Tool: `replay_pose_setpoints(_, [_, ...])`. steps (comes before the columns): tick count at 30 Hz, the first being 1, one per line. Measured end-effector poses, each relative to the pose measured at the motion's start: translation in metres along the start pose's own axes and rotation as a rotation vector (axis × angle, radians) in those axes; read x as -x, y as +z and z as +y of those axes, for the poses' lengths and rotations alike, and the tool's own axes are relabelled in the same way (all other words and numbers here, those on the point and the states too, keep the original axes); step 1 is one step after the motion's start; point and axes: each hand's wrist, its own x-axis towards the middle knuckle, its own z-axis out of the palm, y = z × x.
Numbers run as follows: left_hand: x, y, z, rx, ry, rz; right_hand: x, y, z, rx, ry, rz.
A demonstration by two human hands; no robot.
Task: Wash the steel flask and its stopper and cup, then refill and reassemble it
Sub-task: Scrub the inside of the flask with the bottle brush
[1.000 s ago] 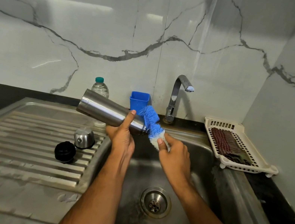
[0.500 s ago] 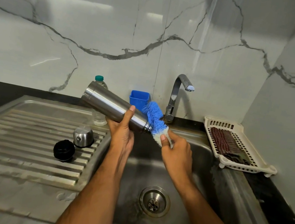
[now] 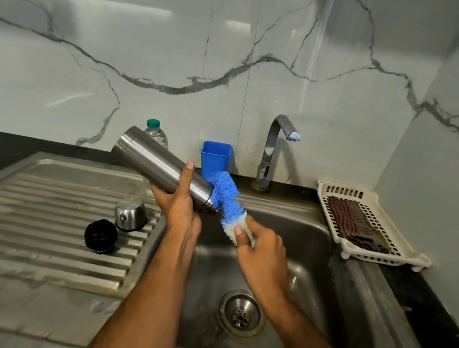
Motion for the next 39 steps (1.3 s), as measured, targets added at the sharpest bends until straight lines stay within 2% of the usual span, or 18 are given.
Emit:
replay_pose_setpoints(4, [0.002,0.000,-0.003,0.043,-0.052,-0.022,-0.009,-0.001,-0.003,0.018,0.017,0.019])
replay_pose_setpoints(9, [0.005,0.003,-0.009,-0.042,-0.021,-0.100,-0.023,-0.007,-0.006,-0.001,0.065,0.019])
replay_pose_setpoints(15, [-0.006,-0.003,-0.005,-0.042,0.023,-0.033,0.000,-0.005,-0.004,-0.020,-0.014,0.003])
replay_pose_setpoints(22, [0.005,0.000,-0.008,-0.064,0.015,-0.096,-0.012,-0.010,-0.012,-0.048,0.072,0.011])
replay_pose_setpoints(28, [0.000,-0.003,-0.002,-0.068,-0.023,-0.088,0.001,-0.015,-0.012,-0.054,0.004,-0.002])
replay_pose_setpoints(35, [0.006,-0.004,0.014,-0.111,-0.057,-0.123,-0.018,-0.028,-0.011,-0.124,0.030,0.054])
replay_pose_setpoints(37, [0.008,-0.004,0.016,-0.109,-0.040,-0.122,-0.029,-0.033,-0.018,-0.097,0.004,0.085])
replay_pose_setpoints(39, [0.008,-0.003,0.017,-0.106,-0.021,-0.109,-0.044,-0.041,-0.032,0.032,-0.040,0.062])
